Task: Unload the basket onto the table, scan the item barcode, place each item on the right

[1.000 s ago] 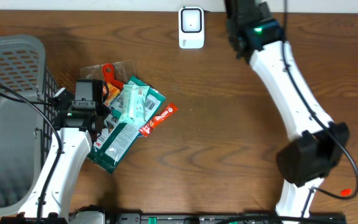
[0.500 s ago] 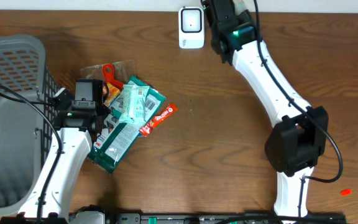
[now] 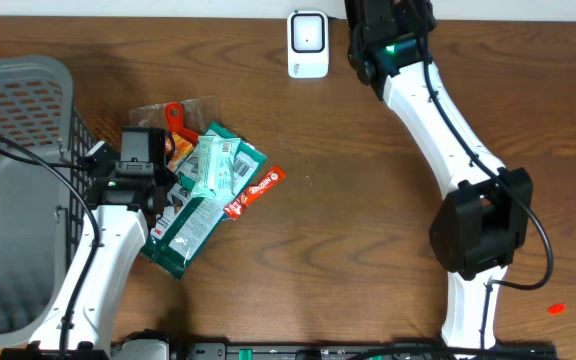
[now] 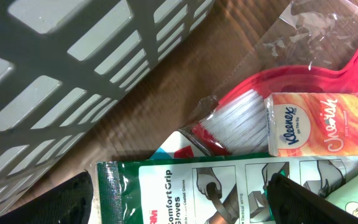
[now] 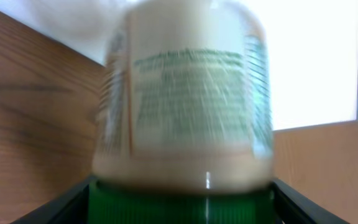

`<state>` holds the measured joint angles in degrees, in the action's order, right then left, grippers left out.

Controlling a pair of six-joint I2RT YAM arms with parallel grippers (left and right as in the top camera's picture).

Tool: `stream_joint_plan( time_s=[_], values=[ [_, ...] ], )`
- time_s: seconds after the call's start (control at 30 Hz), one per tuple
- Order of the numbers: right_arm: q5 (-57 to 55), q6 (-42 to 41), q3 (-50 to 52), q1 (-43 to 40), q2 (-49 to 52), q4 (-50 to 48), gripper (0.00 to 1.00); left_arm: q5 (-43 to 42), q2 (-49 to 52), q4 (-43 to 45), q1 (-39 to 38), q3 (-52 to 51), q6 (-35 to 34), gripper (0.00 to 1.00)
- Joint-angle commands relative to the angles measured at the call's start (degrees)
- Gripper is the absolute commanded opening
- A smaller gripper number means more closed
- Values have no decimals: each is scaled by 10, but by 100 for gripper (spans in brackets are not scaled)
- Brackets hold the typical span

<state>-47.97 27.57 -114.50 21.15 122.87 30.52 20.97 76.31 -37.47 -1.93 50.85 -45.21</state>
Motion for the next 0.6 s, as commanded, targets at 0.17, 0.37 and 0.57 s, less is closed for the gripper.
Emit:
stream_joint_plan(
  time_s=[0.17, 0.37, 0.57],
  values=[
    [-62, 103, -12, 4, 44, -68, 67, 16, 4, -2, 4, -4, -12, 89],
    [-59, 150, -12, 18, 66, -104, 67, 16, 4, 2, 4, -4, -12, 89],
    [-62, 181, -12, 41, 97, -147, 68, 16, 4, 2, 4, -4, -12, 89]
  ],
)
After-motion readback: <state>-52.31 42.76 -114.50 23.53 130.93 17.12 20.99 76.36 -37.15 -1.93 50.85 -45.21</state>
